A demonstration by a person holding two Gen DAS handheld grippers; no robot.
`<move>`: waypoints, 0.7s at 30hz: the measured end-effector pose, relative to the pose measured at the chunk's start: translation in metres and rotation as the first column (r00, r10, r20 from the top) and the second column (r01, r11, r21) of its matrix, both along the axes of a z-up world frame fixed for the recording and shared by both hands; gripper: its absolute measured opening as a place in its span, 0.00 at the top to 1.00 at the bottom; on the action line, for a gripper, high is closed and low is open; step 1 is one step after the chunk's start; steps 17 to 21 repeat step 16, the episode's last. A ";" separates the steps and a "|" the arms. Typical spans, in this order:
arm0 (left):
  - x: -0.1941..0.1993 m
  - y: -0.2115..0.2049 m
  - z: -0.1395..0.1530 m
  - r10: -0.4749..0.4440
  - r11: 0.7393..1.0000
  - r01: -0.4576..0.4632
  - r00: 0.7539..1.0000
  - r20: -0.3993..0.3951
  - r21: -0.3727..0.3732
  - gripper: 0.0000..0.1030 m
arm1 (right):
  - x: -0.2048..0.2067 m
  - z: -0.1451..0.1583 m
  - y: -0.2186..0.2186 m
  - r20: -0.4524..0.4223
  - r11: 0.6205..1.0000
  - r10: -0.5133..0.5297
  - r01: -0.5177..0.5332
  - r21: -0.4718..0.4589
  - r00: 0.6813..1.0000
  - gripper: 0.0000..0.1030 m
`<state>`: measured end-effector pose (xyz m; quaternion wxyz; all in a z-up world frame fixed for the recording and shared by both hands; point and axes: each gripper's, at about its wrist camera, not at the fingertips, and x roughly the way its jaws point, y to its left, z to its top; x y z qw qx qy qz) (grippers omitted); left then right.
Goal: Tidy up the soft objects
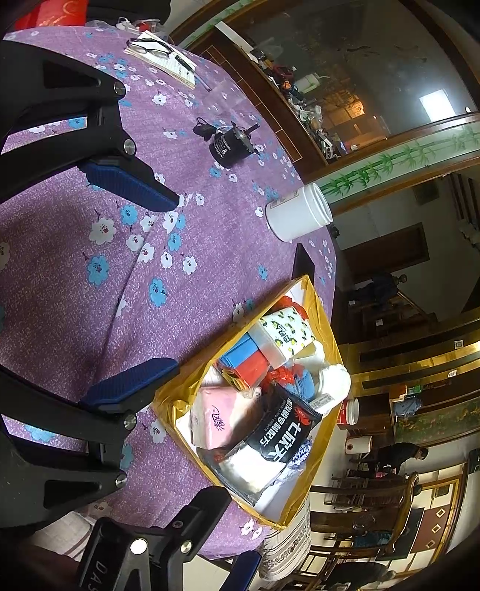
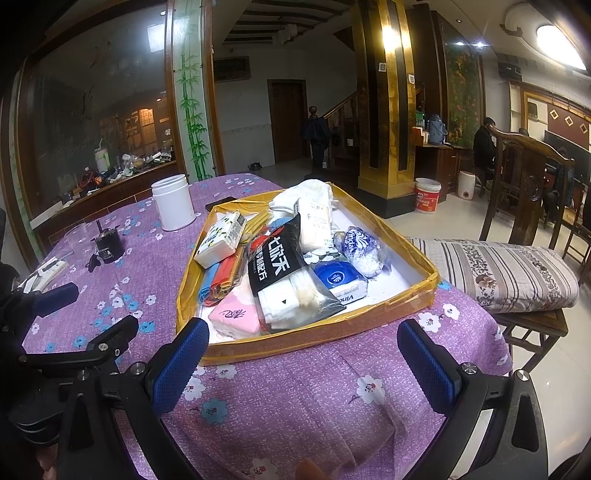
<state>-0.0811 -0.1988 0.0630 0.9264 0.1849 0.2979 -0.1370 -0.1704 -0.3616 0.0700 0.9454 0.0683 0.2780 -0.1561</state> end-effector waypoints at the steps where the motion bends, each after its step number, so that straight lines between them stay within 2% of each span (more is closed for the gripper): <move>1: 0.000 0.000 0.000 0.001 1.000 -0.001 1.000 0.001 0.002 0.21 | 0.000 0.000 0.000 0.001 1.000 0.000 0.000 0.001 1.000 0.00; 9: 0.003 0.002 0.000 0.017 1.000 -0.017 1.000 -0.011 -0.004 0.21 | 0.000 0.000 0.000 -0.001 1.000 0.000 0.000 0.002 1.000 0.00; 13: -0.002 -0.001 0.000 0.017 1.000 -0.017 0.999 0.028 0.022 0.21 | 0.000 0.000 -0.001 0.001 1.000 -0.004 0.004 0.004 1.000 0.00; 21: -0.004 -0.003 0.000 0.006 1.000 -0.007 0.999 0.040 0.027 0.21 | -0.001 0.000 -0.001 0.003 1.000 -0.008 0.008 0.006 1.000 0.00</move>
